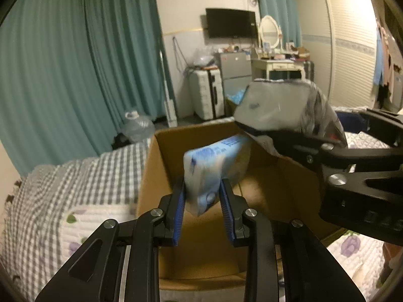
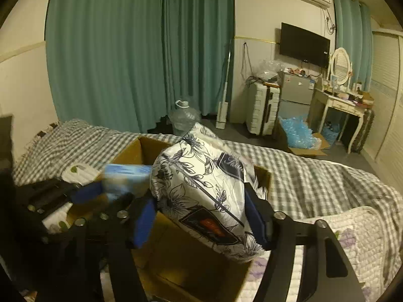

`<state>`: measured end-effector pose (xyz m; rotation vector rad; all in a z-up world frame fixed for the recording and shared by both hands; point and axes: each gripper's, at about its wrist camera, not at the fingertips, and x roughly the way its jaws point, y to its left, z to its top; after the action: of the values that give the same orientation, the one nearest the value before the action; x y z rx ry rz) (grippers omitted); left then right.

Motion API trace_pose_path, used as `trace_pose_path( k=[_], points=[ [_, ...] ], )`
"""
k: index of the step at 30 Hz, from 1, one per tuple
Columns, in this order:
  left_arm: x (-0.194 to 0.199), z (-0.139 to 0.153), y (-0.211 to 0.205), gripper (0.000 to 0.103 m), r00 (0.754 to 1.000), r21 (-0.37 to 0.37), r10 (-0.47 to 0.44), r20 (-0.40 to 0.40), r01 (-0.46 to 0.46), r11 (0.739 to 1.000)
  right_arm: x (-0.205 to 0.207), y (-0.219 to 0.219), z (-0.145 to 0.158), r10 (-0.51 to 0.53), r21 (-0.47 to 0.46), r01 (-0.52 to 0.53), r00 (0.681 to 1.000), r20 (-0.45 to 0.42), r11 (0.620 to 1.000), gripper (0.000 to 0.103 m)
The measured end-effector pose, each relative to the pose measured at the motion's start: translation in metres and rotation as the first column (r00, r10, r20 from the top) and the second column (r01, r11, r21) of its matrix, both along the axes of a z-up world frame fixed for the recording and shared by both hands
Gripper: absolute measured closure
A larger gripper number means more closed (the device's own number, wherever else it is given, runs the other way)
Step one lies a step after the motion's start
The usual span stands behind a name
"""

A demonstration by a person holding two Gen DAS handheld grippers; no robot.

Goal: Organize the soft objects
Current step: 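Carry both tissue packs over the box and open both tools to drop them, then grasp the white sock with the right tool while the left grasps the white plush item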

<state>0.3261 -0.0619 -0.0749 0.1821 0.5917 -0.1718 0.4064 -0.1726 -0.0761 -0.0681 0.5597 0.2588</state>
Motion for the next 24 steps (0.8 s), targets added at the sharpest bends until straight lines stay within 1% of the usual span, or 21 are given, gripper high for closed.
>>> trace_pose_path(
  k=[1, 2, 3, 6, 7, 10, 12, 13, 15, 17, 20, 23, 24],
  points=[
    [0.001, -0.001, 0.001, 0.05, 1.0, -0.008, 0.004, -0.007, -0.004, 1.0, 0.001, 0.0, -0.001, -0.003, 0.007, 0.003, 1.0, -0.001, 1.0, 0.025],
    [0.0, 0.001, 0.001, 0.032, 1.0, -0.016, 0.005, -0.006, -0.005, 1.0, 0.0, 0.002, -0.001, -0.01, 0.009, 0.01, 1.0, 0.003, 1.0, 0.022],
    [-0.003, 0.005, 0.002, 0.023, 1.0, -0.021, 0.01, 0.011, -0.01, 1.0, -0.002, 0.001, 0.0, -0.023, 0.011, 0.022, 1.0, 0.011, 1.0, 0.019],
    [-0.016, 0.017, 0.007, 0.021, 0.998, -0.011, 0.017, 0.065, -0.016, 1.0, -0.016, -0.011, 0.011, -0.048, 0.049, 0.046, 0.998, 0.029, 0.998, 0.014],
    [-0.021, 0.022, 0.009, 0.021, 0.997, -0.005, 0.021, 0.071, -0.021, 1.0, -0.021, -0.015, 0.016, -0.056, 0.058, 0.054, 0.998, 0.033, 0.997, 0.013],
    [-0.036, 0.041, 0.016, 0.021, 0.995, -0.002, 0.029, 0.091, -0.029, 1.0, -0.045, -0.022, 0.041, -0.082, 0.062, 0.078, 0.995, 0.064, 0.995, 0.012],
    [-0.054, 0.059, 0.023, 0.02, 0.992, -0.012, 0.026, 0.12, -0.025, 1.0, -0.066, -0.025, 0.063, -0.095, 0.058, 0.089, 0.991, 0.093, 0.994, 0.008],
    [-0.061, 0.067, 0.026, 0.02, 0.991, -0.015, 0.025, 0.133, -0.023, 1.0, -0.078, -0.026, 0.074, -0.095, 0.058, 0.089, 0.99, 0.106, 0.994, 0.005],
    [-0.082, 0.084, 0.034, 0.011, 0.986, -0.025, 0.027, 0.163, -0.023, 0.999, -0.104, -0.026, 0.094, -0.1, 0.057, 0.093, 0.986, 0.134, 0.994, 0.002],
    [-0.109, 0.104, 0.045, 0.01, 0.976, -0.039, 0.039, 0.214, -0.031, 0.999, -0.133, -0.025, 0.114, -0.105, 0.054, 0.097, 0.98, 0.168, 0.994, 0.001],
    [-0.138, 0.124, 0.057, 0.01, 0.965, -0.045, 0.052, 0.256, -0.042, 0.998, -0.176, -0.019, 0.137, -0.106, 0.04, 0.1, 0.97, 0.219, 0.994, 0.001],
    [-0.176, 0.142, 0.068, 0.01, 0.949, -0.054, 0.068, 0.308, -0.054, 0.997, -0.215, -0.012, 0.151, -0.096, 0.029, 0.092, 0.963, 0.252, 0.995, 0.001],
    [-0.184, 0.144, 0.07, 0.01, 0.947, -0.054, 0.069, 0.315, -0.055, 0.997, -0.226, -0.01, 0.153, -0.089, 0.026, 0.085, 0.962, 0.259, 0.996, 0.001]
  ],
)
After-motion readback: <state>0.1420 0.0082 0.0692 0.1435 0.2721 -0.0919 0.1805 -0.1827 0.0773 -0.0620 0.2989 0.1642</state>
